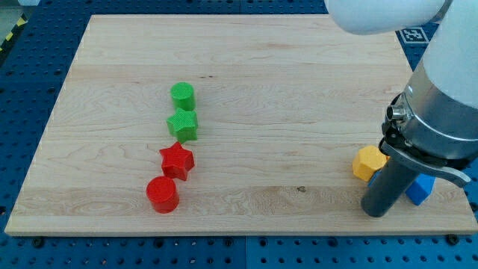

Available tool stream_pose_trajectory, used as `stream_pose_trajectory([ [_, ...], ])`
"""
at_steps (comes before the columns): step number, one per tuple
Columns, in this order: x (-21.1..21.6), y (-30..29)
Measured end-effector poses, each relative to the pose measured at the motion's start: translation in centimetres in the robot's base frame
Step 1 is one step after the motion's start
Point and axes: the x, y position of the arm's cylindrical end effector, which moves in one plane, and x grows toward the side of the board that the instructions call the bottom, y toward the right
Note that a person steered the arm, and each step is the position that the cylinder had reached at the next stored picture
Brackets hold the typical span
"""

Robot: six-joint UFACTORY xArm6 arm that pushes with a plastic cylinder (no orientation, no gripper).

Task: Move the yellow hexagon with the blue cube to the right of the green star

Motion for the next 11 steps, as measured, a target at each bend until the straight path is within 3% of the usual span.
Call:
stream_pose_trajectory([
  [2, 1.7, 3.1],
  [4, -2.4, 4.0],
  [9, -7.7, -5.3],
  [11, -10.4, -6.1],
])
